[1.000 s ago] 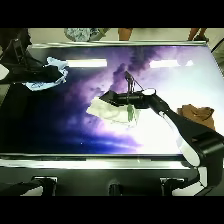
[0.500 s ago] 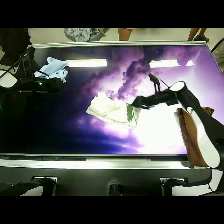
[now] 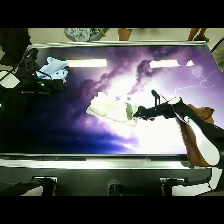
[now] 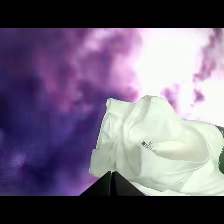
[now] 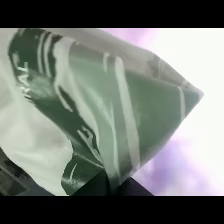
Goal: Fold the shirts.
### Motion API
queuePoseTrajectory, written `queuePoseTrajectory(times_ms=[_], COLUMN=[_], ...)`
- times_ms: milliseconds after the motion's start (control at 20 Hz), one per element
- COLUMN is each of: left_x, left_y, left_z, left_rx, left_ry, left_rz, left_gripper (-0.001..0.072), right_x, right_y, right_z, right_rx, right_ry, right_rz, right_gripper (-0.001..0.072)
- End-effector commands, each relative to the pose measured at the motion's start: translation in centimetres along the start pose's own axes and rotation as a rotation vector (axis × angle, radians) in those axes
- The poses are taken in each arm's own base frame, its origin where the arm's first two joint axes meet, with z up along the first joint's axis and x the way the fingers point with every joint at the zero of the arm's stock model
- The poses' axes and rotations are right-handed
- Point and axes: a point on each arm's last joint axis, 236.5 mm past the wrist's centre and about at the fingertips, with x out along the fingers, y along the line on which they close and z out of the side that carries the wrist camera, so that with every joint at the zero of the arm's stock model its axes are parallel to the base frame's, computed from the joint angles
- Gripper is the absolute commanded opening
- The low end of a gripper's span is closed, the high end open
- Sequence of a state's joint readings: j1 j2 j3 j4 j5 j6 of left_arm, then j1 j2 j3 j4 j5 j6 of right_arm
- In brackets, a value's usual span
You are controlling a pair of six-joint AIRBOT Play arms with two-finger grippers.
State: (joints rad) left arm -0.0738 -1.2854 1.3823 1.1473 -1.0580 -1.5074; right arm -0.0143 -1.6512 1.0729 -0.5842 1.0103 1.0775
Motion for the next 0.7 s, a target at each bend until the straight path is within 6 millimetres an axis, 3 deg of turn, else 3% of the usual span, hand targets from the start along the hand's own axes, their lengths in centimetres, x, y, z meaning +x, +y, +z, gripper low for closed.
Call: queuePoseTrajectory(times_ms=[0,100,200,450,550,650], left_x=[0.1,0.1,0.1,0.1,0.1,0.1], left_y=[-0.3,-0.3,-0.3,-0.3,-0.3,-0.3], left_z=[-0.1,0.0,0.2,0.2,0.3,0.4], left_rx=[0.023,0.028,0.045,0.046,0.046,0.046], left_ry=[0.001,0.000,-0.008,-0.010,-0.016,-0.021], left_rz=[-0.005,-0.005,-0.004,-0.004,-0.004,-0.003], left_gripper=[0.0030,0.0031,0.0031,0.0031,0.0031,0.0031], right_x=[-1.3,-6.0,-12.3,-29.3,-34.2,-37.5], right_y=[2.3,4.6,6.4,4.1,3.0,1.0], right_z=[3.8,6.2,7.4,7.0,6.0,4.5], right_rx=[-0.123,-0.256,-0.354,-0.331,-0.293,-0.206], right_ry=[-0.159,-0.223,-0.236,-0.314,-0.370,-0.405], right_rz=[0.069,0.075,0.045,-0.238,-0.285,-0.310], right_gripper=[0.0046,0.0045,0.0045,0.0045,0.0045,0.0045])
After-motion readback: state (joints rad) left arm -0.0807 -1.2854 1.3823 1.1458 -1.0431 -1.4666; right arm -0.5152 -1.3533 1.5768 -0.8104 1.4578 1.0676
